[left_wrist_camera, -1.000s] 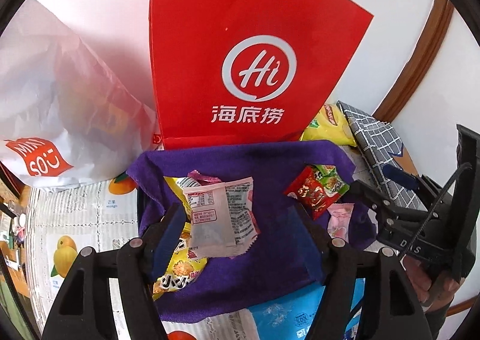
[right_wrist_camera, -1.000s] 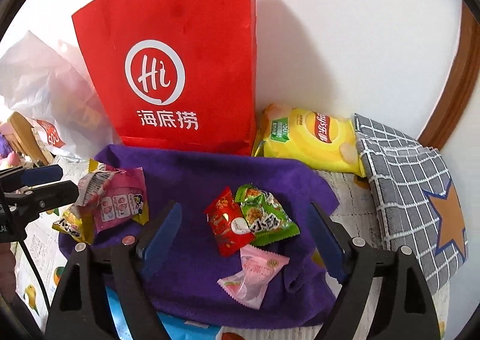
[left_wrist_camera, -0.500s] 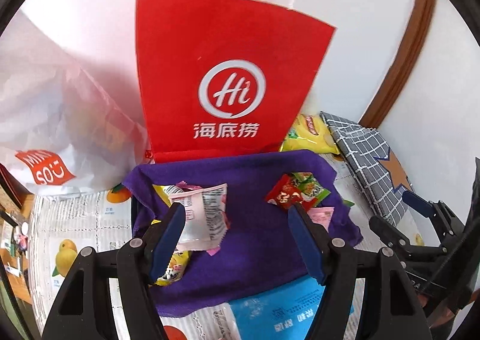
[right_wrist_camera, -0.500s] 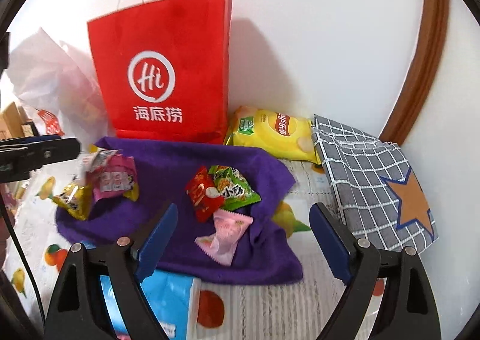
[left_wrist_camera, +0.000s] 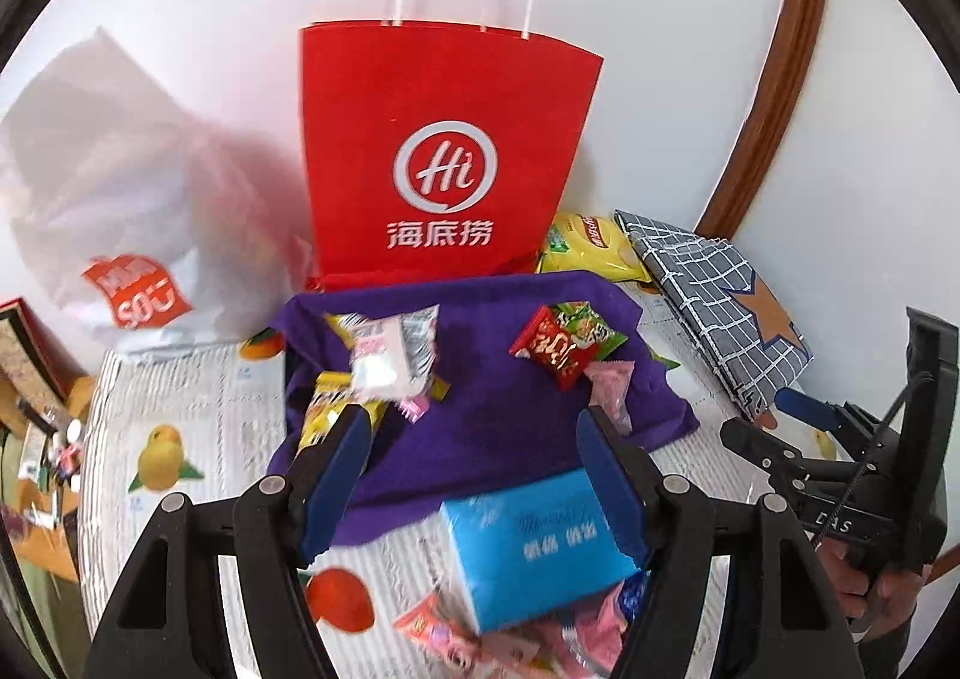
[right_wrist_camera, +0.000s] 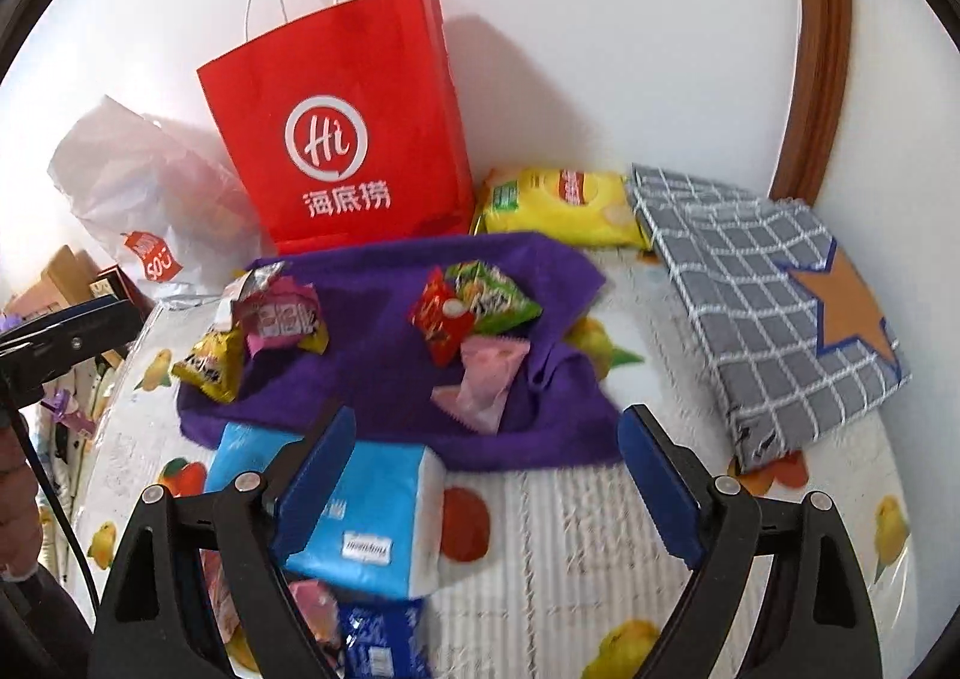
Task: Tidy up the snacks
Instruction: 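Withdraw both tools back toward the snack pile beside the tissue pack, then grasp the blue biscuit packet with the right tool while the left tool grasps the pink lollipop stick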
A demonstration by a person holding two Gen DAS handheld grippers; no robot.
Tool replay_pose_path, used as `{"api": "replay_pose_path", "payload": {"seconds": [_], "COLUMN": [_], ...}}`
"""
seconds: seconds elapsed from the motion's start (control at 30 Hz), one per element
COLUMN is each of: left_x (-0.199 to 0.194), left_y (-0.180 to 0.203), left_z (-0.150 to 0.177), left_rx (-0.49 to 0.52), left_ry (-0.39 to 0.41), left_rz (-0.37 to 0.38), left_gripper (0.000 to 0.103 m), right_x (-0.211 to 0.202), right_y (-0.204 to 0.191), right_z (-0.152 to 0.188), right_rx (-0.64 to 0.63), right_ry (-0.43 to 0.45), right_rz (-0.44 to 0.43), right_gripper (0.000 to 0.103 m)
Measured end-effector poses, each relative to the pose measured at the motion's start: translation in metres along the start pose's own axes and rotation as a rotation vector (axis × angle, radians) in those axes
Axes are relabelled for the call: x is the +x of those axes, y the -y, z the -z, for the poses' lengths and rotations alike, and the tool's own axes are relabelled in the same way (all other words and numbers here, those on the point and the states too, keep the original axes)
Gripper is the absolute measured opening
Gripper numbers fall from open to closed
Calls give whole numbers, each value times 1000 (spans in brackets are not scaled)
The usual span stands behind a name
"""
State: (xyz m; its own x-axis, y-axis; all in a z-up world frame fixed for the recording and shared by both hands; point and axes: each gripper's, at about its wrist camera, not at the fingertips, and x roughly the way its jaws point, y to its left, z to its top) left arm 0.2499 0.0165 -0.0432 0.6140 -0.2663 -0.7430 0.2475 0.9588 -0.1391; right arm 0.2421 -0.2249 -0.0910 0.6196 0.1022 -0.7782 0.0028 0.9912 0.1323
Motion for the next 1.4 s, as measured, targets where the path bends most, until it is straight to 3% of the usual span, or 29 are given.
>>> {"api": "replay_pose_path", "payload": {"seconds": [0.2, 0.33, 0.67, 0.8, 1.0, 1.17, 1.3, 1.4], "left_x": [-10, -15, -18, -21, -31, -30, -21, -11], "left_y": [-17, -28, -42, -45, -63, -82, -89, -85], "left_z": [27, 47, 88, 96, 105, 114, 121, 124], "left_rx": [-38, -75, -130, -140, -187, -225, -243, -238], "left_ry": [-21, -33, -83, -91, -83, -109, -135, -165], "left_rz": [-41, -64, -84, -96, -120, -156, -158, -147], "left_gripper": [69, 69, 69, 69, 69, 69, 69, 69], "right_x": [-5, 0, 23, 30, 48, 51, 48, 45], "right_y": [-7, -7, -21, -34, -40, -48, -52, -42], "right_z": [23, 44, 102, 116, 124, 125, 130, 130], "right_rx": [-24, -7, -57, -89, -111, -175, -224, -210], "right_ry": [-14, -61, -197, -228, -261, -227, -193, -193], "right_rz": [-2, -28, -119, -154, -125, -66, -40, -31], "right_gripper": [83, 82, 63, 63, 62, 61, 40, 39]}}
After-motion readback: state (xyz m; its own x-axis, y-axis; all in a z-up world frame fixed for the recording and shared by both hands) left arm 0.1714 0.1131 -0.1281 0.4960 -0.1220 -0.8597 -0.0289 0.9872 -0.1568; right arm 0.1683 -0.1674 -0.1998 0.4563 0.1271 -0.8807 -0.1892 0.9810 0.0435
